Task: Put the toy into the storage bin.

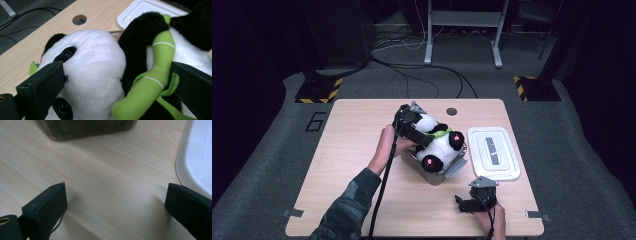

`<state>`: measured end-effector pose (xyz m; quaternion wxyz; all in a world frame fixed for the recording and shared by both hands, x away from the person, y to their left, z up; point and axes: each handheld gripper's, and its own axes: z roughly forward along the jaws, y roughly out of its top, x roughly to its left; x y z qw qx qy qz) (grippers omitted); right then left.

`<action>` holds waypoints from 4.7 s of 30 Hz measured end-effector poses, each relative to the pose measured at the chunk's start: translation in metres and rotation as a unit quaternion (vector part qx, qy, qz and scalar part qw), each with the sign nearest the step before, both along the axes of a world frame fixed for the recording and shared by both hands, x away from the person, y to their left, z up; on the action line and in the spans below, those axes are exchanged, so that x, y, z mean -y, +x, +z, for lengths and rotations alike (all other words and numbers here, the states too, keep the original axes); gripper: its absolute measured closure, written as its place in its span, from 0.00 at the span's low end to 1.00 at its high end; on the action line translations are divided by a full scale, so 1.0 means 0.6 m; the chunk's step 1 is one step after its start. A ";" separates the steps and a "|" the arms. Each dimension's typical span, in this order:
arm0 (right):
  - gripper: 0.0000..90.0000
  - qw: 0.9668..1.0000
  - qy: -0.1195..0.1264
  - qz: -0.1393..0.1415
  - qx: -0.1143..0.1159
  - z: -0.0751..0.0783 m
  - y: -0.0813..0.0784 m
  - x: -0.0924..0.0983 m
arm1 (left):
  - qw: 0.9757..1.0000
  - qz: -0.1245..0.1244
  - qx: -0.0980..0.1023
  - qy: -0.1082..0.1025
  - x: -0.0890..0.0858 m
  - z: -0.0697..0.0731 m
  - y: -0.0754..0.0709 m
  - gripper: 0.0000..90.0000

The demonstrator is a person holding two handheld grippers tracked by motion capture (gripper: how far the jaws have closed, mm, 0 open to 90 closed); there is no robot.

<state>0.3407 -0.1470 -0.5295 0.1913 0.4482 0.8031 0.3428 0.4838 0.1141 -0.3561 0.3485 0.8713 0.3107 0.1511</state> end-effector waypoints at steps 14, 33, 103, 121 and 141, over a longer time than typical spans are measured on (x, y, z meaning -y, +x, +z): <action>0.04 1.000 -0.001 0.001 0.000 0.000 0.000 0.000 | 0.999 -0.002 -0.026 -0.038 -0.008 -0.008 0.008 0.01; 0.04 1.000 -0.004 0.004 0.001 0.000 0.000 0.001 | 1.000 0.001 -0.023 0.014 0.053 -0.031 0.008 0.00; 0.04 1.000 -0.001 0.000 0.000 0.000 0.000 0.000 | 0.999 -0.039 -0.023 0.026 0.019 -0.031 -0.085 0.01; 0.04 1.000 -0.002 0.001 0.000 0.000 0.000 0.001 | 0.996 -0.036 -0.039 0.066 0.044 -0.082 -0.073 0.00; 0.04 1.000 -0.002 0.001 0.000 0.000 0.000 0.001 | 1.000 0.002 -0.029 -0.001 0.011 -0.042 -0.037 0.01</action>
